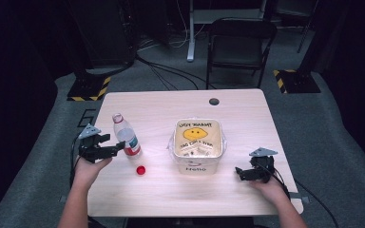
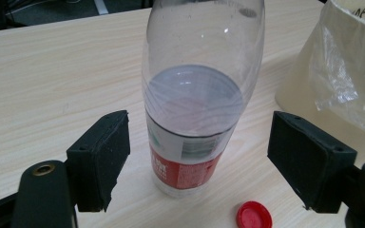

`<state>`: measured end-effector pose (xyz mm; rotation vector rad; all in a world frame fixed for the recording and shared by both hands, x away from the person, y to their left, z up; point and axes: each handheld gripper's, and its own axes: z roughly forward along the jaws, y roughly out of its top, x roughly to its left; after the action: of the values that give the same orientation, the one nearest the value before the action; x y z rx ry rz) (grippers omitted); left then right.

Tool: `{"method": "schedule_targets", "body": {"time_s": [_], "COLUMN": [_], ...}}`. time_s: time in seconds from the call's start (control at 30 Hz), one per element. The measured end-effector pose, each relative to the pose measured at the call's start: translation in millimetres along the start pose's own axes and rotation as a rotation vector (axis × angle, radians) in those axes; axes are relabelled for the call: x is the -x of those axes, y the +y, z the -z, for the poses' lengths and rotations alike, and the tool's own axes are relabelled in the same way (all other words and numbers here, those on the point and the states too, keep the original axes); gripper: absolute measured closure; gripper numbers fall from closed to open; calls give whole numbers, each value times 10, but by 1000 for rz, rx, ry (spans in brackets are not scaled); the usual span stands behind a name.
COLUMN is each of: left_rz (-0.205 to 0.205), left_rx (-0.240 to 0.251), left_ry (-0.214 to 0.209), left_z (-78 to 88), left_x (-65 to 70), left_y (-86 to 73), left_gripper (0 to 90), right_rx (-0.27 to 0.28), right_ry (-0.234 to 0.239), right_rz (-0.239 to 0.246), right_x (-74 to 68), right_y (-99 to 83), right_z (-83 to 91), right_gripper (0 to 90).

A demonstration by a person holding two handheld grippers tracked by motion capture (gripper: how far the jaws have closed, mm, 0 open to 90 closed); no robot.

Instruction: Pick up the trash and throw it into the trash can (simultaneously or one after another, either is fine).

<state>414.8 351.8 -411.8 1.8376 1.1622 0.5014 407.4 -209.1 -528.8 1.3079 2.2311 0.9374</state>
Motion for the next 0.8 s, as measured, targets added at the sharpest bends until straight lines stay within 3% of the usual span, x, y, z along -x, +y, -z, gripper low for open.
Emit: {"method": "schedule_targets", "body": {"time_s": [0.8], "left_rz": [8], "left_rx": [-14], "left_ry": [12], "left_z": [-228], "left_x": [8], "left_y": [109], "left_gripper": [181], "right_rx": [0], "right_ry": [2], "right_rz": [2], "right_x": [3], "right_y": [1], "right_z": [-2], "right_gripper": [0]}}
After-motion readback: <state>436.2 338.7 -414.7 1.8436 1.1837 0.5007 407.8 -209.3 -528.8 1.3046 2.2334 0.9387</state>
